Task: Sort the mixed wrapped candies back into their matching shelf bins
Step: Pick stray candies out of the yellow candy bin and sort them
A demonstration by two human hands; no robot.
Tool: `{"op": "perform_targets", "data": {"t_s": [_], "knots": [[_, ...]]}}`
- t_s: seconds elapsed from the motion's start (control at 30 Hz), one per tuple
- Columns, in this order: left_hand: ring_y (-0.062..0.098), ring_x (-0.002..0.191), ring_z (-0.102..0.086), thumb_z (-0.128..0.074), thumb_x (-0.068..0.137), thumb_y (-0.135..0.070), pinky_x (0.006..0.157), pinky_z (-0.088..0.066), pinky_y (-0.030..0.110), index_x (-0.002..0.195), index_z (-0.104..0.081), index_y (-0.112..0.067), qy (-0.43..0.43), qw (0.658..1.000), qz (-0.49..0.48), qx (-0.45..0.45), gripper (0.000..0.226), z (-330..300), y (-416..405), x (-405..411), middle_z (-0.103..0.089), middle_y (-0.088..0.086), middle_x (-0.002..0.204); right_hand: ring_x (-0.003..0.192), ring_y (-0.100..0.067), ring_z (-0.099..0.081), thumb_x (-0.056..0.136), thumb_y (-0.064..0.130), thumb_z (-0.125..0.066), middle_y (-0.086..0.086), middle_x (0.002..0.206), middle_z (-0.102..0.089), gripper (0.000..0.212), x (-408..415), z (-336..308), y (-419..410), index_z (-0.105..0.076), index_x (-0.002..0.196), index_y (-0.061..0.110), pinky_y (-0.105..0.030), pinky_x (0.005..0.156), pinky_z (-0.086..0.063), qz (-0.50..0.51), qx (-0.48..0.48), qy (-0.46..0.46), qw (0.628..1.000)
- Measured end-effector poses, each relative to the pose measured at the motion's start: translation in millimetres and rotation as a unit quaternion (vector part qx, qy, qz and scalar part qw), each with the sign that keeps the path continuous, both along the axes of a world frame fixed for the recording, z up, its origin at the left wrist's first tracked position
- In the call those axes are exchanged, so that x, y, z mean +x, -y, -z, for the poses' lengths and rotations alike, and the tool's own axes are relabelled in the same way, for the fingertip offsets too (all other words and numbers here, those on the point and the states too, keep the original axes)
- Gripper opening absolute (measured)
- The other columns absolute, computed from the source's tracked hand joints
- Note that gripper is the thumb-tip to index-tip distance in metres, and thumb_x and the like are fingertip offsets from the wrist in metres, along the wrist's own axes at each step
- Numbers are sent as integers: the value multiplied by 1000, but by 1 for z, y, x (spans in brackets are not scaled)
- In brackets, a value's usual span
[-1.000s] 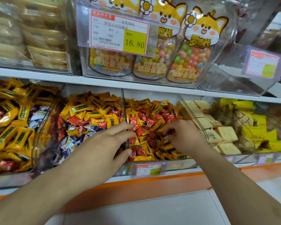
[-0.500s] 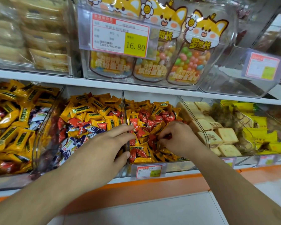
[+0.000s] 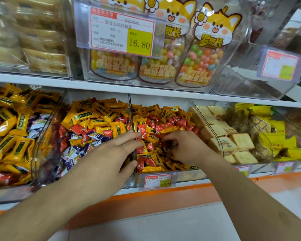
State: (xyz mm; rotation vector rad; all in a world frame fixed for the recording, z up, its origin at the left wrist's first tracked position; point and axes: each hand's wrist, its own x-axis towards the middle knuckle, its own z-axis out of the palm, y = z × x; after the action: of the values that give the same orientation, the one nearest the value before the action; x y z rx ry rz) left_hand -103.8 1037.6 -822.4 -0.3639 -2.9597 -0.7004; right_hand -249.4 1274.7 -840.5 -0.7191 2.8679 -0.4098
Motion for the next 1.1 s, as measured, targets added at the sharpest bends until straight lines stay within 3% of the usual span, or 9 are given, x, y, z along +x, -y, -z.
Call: {"op": "perform_targets", "data": {"t_s": [0.1,0.23,0.37,0.5,0.57,0.67,0.8,1.0,1.1], "knots": [[-9,135,-39,-49,104,-44,108,-37,16,151,-34,-50,-11,1000,3,3,50,1,1,-1,0,-43,158,126,-16,-58,86,3,-70,9,136,-64,59,-5,2,-7,-65,136,35,-35,102,-54,20,-7,-3,1000],[-6,113,-47,-50,104,-44,94,-34,7,150,-37,-50,-15,1000,-2,-1,49,1,1,-1,-2,-42,159,125,-13,-58,91,9,-72,11,136,-64,52,-3,-2,-6,-66,136,35,-26,98,-48,22,-16,-4,1000],[-8,140,-35,-50,104,-43,103,-28,8,151,-37,-48,-32,999,0,7,49,4,1,-3,-3,-41,160,124,-9,-57,90,11,-75,15,133,-64,45,5,-15,-4,-71,125,40,-31,104,-51,18,-38,-27,999],[-8,141,-34,-49,104,-42,103,-28,9,152,-37,-47,-34,999,0,9,49,4,0,-2,-4,-40,160,93,3,-63,92,8,-70,18,104,-70,33,14,-19,7,-77,101,38,-19,77,-55,10,-91,-7,996],[-7,140,-36,-49,104,-42,101,-30,8,151,-37,-47,-36,999,0,8,49,3,0,-2,-4,-40,160,90,2,-66,94,8,-66,17,97,-73,31,19,-12,12,-78,100,35,-22,79,-59,-13,-70,24,997],[-6,133,-42,-49,104,-43,95,-31,7,151,-36,-48,-32,999,-3,7,49,3,0,-1,-2,-41,160,102,-11,-65,93,1,-56,9,110,-73,43,18,-5,11,-76,118,30,-27,85,-58,-15,-14,17,1000],[-7,142,-33,-50,104,-42,102,-31,9,151,-36,-48,-31,999,1,14,50,3,1,-1,-3,-41,160,108,-14,-65,91,3,-62,6,115,-71,47,7,-3,1,-70,129,31,-32,91,-59,13,-12,-3,1000],[-7,146,-27,-50,104,-41,107,-33,14,152,-36,-47,-33,999,1,11,51,5,4,-3,-3,-40,161,99,-13,-67,85,14,-65,12,106,-73,37,1,5,1,-77,112,36,-38,81,-63,4,19,-10,1000],[-9,148,-20,-49,104,-41,112,-31,16,153,-35,-46,-26,1000,3,12,51,5,4,-2,-2,-39,161,105,-17,-63,84,19,-70,6,109,-70,34,3,5,7,-77,113,35,-40,87,-60,-7,68,-38,997]]}}
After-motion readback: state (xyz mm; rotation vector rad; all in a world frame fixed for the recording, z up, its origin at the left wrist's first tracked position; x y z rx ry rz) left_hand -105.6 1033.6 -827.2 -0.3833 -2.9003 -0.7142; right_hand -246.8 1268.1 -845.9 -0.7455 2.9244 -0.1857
